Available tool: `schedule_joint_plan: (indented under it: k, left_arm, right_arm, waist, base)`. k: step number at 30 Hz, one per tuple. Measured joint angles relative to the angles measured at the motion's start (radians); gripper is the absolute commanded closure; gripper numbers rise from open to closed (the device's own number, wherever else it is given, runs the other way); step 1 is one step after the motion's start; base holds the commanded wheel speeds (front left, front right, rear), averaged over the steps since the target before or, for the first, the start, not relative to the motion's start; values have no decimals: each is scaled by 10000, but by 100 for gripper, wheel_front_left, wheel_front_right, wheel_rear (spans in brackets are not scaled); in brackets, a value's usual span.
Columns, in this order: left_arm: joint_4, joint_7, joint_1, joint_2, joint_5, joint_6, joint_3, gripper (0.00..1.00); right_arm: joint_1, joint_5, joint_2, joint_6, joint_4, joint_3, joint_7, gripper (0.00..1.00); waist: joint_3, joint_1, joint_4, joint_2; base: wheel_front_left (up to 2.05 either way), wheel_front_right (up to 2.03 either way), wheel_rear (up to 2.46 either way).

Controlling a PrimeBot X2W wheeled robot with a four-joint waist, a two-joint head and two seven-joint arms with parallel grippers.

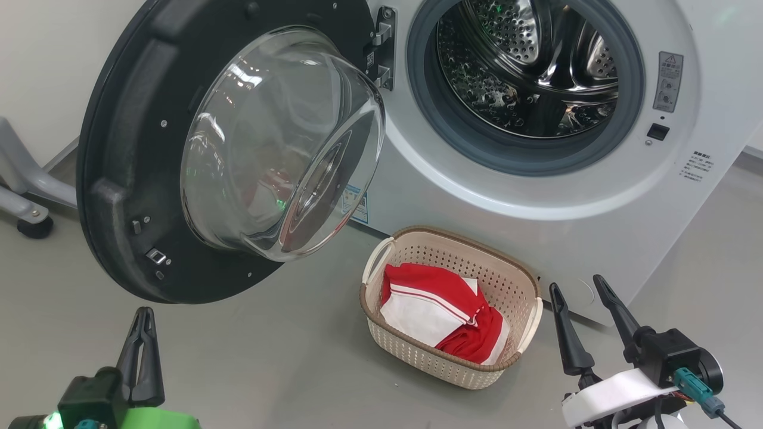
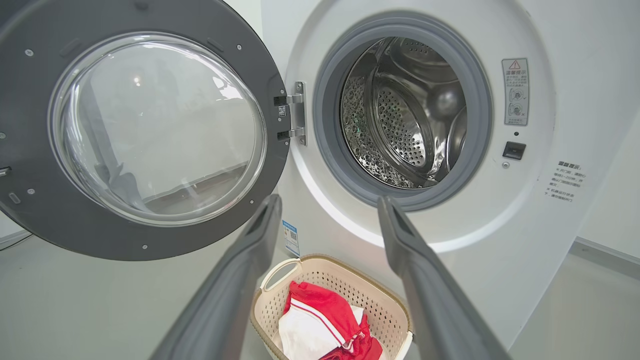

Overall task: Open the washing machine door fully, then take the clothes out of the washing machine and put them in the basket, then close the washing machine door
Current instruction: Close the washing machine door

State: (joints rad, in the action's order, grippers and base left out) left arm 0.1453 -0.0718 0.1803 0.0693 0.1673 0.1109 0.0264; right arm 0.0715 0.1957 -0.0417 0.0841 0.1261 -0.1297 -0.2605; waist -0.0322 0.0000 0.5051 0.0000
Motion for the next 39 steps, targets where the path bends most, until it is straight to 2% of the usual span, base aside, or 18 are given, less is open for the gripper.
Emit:
schedule_joint_plan:
  k: [3,6,9,17,23,24,25,26,32,39]
  left_arm:
    - [44,-36,-1,0,79,0,0,100]
    - [157,-111,-5,-10,606,-61,65,100]
    - [454,-336,-37,-98,1536,-422,88,100]
    - [1461,-882,-566,-240,5691,-1168,-479,100]
    - [2059,-1467,-1175,-253,8974,-1241,-903,100]
    - [2140,-1526,-1299,-259,9440,-1243,-1030,100]
    - [2266,-1567,-1556,-290,10345,-1312,-1540,100]
    - [2290,-1567,-1651,-301,10696,-1425,-1912,100]
    - [2265,-1231,-2329,-267,11724,-1605,-3302,100]
    - [1227,-384,-3133,940,12801,-1452,-4401,100]
  right_arm:
    - [0,33,0,-2,0,2,0,0]
    - [0,33,2,-73,0,-2,0,0]
    - [0,35,2,-75,-4,-2,0,0]
    - [-5,35,6,-92,-69,-12,0,0]
    - [-18,15,6,-155,-213,13,0,0]
    - [-26,-2,6,-153,-219,12,0,0]
    - [-45,-38,4,-153,-226,-4,0,0]
    - [-64,-38,6,-151,-228,-12,0,0]
    - [-127,-46,2,-151,-290,0,0,0]
    - [-252,-63,-15,-151,-301,-6,0,0]
  waist:
    - [9,0,5,0]
    - [11,0,3,0]
    - [12,0,-14,0]
    - [177,0,-54,0]
    - [398,0,-55,0]
    - [437,0,-55,0]
    - [508,0,-63,0]
    - [538,0,-75,0]
    - [720,0,-183,0]
    - [936,0,-385,0]
  base:
    - [0,0,0]
    - [0,0,0]
    - [0,0,0]
    - [0,0,0]
    - [0,0,0]
    - [0,0,0]
    - [0,0,0]
    - [0,0,0]
    - [0,0,0]
    - [0,0,0]
